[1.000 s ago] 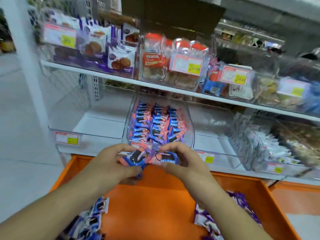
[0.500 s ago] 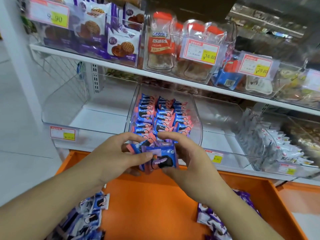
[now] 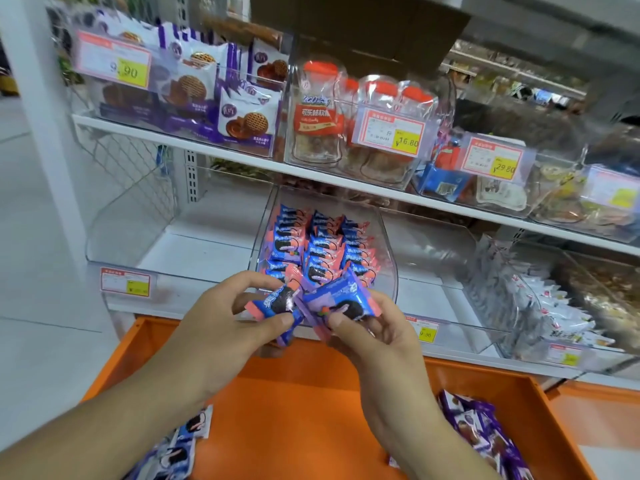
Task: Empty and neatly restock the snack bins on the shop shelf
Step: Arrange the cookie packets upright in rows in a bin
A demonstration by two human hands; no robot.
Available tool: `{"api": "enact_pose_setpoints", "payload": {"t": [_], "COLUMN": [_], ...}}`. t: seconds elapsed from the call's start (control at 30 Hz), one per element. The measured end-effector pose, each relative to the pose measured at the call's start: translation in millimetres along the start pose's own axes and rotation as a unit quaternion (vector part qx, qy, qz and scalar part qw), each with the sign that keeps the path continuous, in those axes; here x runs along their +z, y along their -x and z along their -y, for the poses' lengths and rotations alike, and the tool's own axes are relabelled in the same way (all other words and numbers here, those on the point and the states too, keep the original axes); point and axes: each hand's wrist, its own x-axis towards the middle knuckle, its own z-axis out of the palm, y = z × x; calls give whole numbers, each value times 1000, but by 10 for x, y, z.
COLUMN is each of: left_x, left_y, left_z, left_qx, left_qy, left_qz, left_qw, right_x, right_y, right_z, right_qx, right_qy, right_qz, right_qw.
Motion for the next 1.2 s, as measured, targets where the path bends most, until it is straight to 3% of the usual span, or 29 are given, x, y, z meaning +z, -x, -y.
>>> {"api": "enact_pose_setpoints", "payload": {"t": [0.07,0.13,0.27,0.33,0.43,0.63,0.77,0.9,0.97,1.07,1.13,1.2], "left_x": [-92,-218,-453,-533,-595,-675,-655,-604,-593,-590,-579,-544], "left_y": [-77,-186,-427,-535,-636,-706,-737,-741,-734,-730,-723,-712], "left_z": [2,16,74,106,144,132,130,136,129,125,120,103], "left_qx": [37,67,66,48,38,38,29,26,27,30,35,45], "left_qy": [-92,-201,-248,-257,-263,-252,-227,-226,-225,-229,-226,-224], "left_qz": [-10,-22,-56,-71,-64,-45,-37,-28,-27,-28,-32,-34], "left_qw": [995,977,965,963,962,966,973,973,973,973,973,973], "right_x": [-51,-84,86,229,376,533,489,406,408,452,490,521], "right_y": [-61,-152,-565,-911,-1453,-2053,-2215,-2229,-2151,-1867,-1578,-1305], "right_z": [29,56,132,121,27,-256,-507,-573,-500,-234,-22,126], "right_qx": [-1,-17,-42,-78,-131,-128,-184,-175,-166,-142,-113,-88], "right_qy": [23,128,297,395,562,601,655,682,660,539,420,365], "right_qz": [-15,-29,-18,-6,20,96,86,82,80,43,92,183], "right_qw": [1000,991,954,915,817,783,728,705,728,829,896,908]}}
